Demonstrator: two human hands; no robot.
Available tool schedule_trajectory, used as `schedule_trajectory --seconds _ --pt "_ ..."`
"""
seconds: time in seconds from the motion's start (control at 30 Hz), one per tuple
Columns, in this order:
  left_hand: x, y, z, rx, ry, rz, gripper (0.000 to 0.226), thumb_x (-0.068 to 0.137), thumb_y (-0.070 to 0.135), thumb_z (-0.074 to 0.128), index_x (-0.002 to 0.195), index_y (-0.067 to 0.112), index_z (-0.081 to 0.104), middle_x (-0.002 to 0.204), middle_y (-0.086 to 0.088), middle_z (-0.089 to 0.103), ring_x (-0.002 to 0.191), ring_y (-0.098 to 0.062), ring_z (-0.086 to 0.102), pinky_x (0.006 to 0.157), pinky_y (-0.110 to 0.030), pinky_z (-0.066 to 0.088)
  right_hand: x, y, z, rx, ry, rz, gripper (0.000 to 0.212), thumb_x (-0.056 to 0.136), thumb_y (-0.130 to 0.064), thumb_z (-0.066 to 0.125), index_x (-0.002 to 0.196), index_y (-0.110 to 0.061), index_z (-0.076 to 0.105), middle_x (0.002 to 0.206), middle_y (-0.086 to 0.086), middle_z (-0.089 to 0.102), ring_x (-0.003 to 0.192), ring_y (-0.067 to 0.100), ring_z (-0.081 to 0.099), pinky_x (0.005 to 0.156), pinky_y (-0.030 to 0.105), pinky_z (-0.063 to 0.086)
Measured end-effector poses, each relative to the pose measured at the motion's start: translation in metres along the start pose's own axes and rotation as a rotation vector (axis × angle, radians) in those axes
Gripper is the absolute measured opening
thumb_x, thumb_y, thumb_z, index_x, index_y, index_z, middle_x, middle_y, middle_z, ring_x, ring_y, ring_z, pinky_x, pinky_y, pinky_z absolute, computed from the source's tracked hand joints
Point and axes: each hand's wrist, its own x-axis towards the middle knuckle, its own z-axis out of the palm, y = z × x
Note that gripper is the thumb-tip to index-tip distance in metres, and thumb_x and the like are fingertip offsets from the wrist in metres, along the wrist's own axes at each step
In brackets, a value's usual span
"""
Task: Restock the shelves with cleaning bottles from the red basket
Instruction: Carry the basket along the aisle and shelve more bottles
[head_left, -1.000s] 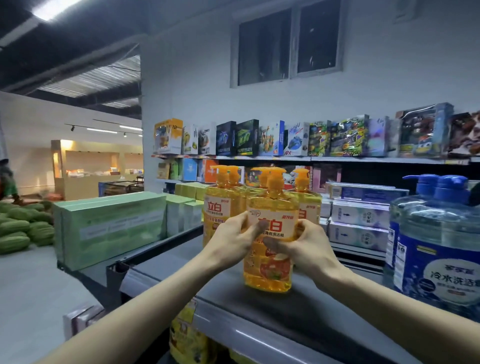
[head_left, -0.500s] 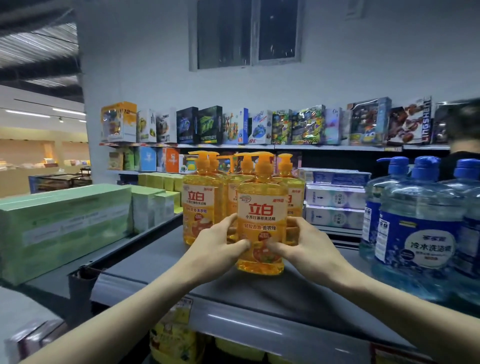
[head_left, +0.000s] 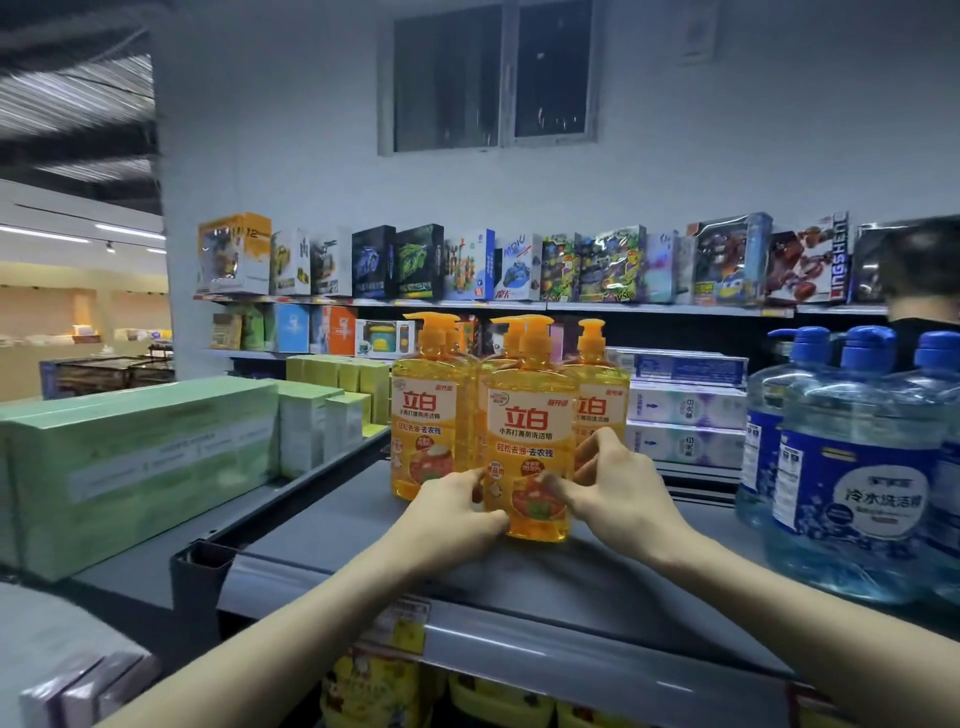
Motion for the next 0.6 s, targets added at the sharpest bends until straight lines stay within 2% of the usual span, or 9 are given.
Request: schedule_trajectory --seconds 0.07,0.13,0.3,0.4,0.53,0.6 --pt "0.007 -0.004 -0.007 -0.013 -0.010 -0.027 0.042 0.099 0.025 0.066 0.141 0.027 0.061 0.120 0.014 0.066 0.114 -0.008 0.062 0.098 -0.022 0.046 0.008 -0.002 0.010 0.002 0.006 0.004 0.045 0.090 -0.050 0.080 0.110 -0.022 0.052 0.097 -0.009 0.068 0.093 0.016 0.071 0.081 0.037 0.063" --pt "0.015 -0.009 -0.012 -0.043 -0.038 -0.054 0.046 0.100 0.027 0.067 0.145 0.026 0.057 0.122 0.014 0.063 0.115 -0.009 0.058 0.098 -0.022 0.040 0.014 -0.004 0.019 0.016 0.012 0.006 0.045 0.091 -0.051 0.078 0.113 -0.022 0.051 0.105 -0.005 0.070 0.098 0.019 0.072 0.087 0.042 0.064" --pt "0.024 -0.030 -0.010 -0.091 -0.011 -0.102 0.059 0.096 0.033 0.073 0.151 0.029 0.052 0.131 0.016 0.060 0.128 -0.012 0.057 0.118 -0.034 0.042 0.024 -0.009 0.038 0.040 0.035 0.031 0.046 0.091 -0.046 0.079 0.118 -0.021 0.051 0.113 -0.001 0.071 0.104 0.024 0.072 0.093 0.048 0.063" --pt "0.026 -0.038 -0.006 -0.112 0.023 -0.096 0.058 0.094 0.034 0.073 0.149 0.030 0.055 0.135 0.015 0.064 0.127 -0.012 0.060 0.116 -0.033 0.044 0.028 -0.008 0.039 0.037 0.033 0.049 0.045 0.090 -0.046 0.080 0.117 -0.020 0.054 0.107 -0.004 0.070 0.101 0.022 0.072 0.091 0.046 0.064" --pt "0.030 -0.042 -0.003 -0.076 0.058 -0.046 0.045 0.098 0.032 0.069 0.142 0.030 0.060 0.127 0.014 0.068 0.121 -0.012 0.063 0.100 -0.023 0.043 0.025 -0.006 0.043 0.069 0.063 0.051 0.043 0.088 -0.049 0.082 0.112 -0.022 0.058 0.103 -0.007 0.069 0.097 0.018 0.072 0.088 0.042 0.065" --pt "0.030 -0.043 -0.004 -0.076 0.076 -0.043 0.043 0.099 0.033 0.067 0.142 0.029 0.061 0.128 0.012 0.069 0.121 -0.013 0.064 0.104 -0.027 0.047 0.024 -0.005 0.046 0.079 0.086 0.051 0.042 0.088 -0.050 0.081 0.110 -0.022 0.059 0.103 -0.006 0.070 0.096 0.016 0.071 0.086 0.038 0.065"
